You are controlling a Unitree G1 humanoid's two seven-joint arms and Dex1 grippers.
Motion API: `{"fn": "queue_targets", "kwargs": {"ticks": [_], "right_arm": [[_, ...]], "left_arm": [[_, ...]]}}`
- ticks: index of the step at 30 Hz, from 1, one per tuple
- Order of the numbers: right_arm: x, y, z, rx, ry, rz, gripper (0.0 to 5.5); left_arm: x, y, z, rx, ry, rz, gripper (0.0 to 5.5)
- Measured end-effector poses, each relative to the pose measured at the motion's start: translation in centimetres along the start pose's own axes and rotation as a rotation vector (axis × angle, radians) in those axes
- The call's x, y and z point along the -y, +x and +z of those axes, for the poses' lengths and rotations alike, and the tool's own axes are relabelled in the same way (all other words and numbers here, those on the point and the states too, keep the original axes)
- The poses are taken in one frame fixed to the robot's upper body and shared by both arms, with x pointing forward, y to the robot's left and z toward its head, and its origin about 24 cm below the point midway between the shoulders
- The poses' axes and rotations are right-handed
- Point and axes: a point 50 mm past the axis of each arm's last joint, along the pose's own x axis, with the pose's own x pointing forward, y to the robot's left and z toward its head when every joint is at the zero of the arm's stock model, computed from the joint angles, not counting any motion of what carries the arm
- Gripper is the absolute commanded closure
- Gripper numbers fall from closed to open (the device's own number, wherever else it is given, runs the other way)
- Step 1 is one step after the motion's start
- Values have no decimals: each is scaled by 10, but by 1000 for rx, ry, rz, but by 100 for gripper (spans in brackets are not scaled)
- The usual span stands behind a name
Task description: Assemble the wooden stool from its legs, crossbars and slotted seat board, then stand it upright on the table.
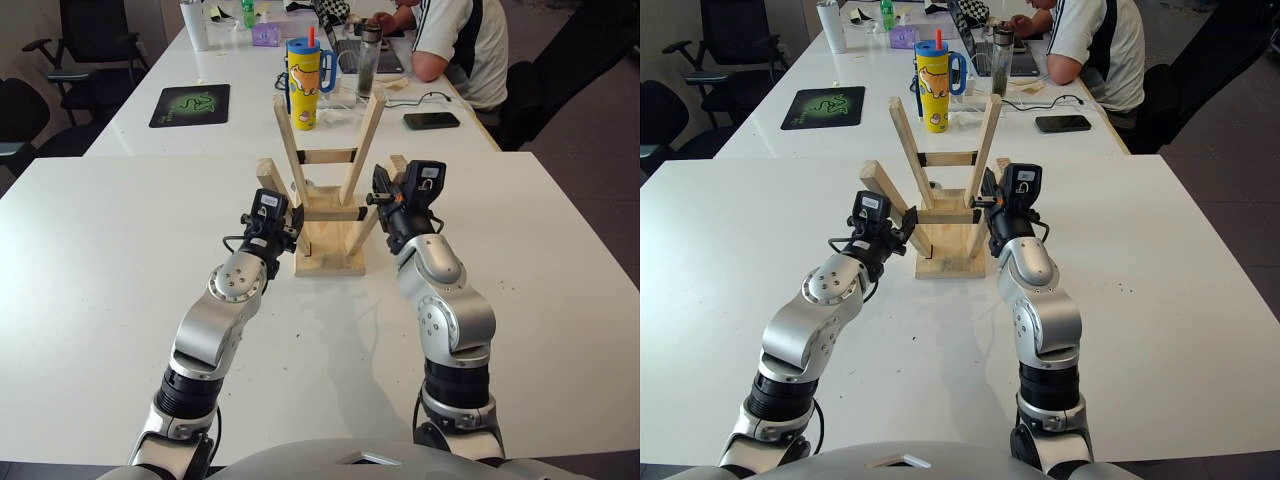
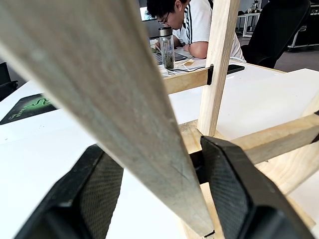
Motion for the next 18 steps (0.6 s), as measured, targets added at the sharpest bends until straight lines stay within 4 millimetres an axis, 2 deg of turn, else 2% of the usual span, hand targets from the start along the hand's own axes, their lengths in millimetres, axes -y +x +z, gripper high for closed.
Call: {"fn": "queue_targets", "kwargs": {"ticks": [8,9,11,12,18], "right_arm": [[-1,1,0,-2,-2,3,445],[-1,1,0,-2,-2,4,411],[-1,1,0,-8,-3,10,390],[-1,1,-4,-29,-4,14,375],[-1,2,-7,-43,-5,19,375]], "left_arm": [[-7,0,-2,-11,-23,28,159],[-7,0,-2,-11,-25,32,147],[-8,-1,-2,-8,-28,31,122],[-8,-1,-1,-4,-23,20,119],[-7,-1,4,3,-18,-10,119]]}}
